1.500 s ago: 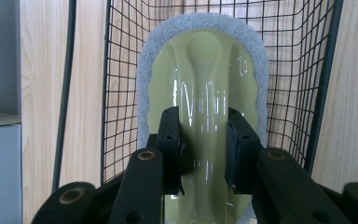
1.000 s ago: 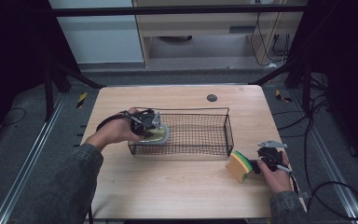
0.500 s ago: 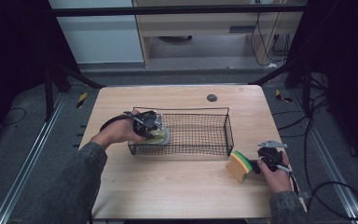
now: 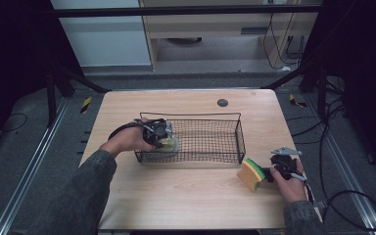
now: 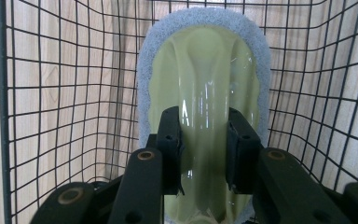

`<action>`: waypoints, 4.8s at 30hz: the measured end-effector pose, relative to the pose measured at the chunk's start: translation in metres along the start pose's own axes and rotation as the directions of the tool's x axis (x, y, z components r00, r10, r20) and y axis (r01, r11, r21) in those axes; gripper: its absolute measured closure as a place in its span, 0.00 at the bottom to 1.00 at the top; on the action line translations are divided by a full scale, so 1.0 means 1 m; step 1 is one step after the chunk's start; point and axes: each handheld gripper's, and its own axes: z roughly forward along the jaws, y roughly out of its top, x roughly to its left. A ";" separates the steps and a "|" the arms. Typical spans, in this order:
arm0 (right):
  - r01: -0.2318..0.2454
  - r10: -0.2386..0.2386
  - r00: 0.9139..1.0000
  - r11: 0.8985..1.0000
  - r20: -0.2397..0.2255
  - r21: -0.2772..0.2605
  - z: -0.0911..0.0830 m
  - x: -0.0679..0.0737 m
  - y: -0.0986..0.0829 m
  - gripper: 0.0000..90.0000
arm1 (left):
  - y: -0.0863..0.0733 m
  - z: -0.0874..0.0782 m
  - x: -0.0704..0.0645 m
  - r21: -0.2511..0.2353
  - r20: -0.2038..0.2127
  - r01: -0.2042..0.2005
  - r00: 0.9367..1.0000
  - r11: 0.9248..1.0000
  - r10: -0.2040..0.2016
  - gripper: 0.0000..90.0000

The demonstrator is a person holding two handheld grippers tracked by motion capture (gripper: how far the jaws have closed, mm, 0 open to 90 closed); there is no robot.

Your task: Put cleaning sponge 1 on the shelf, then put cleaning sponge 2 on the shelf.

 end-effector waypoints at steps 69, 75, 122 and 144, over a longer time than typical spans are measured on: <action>0.077 -0.067 0.996 0.971 -0.054 0.224 -0.102 0.007 0.025 0.22 | -0.159 -0.010 -0.120 -0.450 -0.023 0.698 0.615 0.557 -0.788 0.07; 0.109 -0.086 0.991 0.966 -0.103 0.235 -0.117 0.019 0.042 0.22 | -0.158 0.004 -0.119 -0.428 -0.017 0.704 0.621 0.567 -0.784 0.07; 0.267 -0.172 0.949 0.885 -0.265 0.381 -0.067 0.072 0.073 0.71 | -0.156 0.030 -0.117 -0.469 0.032 0.681 0.649 0.562 -0.760 0.00; 0.254 -0.192 0.954 0.926 -0.230 0.280 -0.101 0.034 0.093 0.72 | -0.157 0.030 -0.118 -0.476 0.031 0.675 0.654 0.564 -0.756 0.00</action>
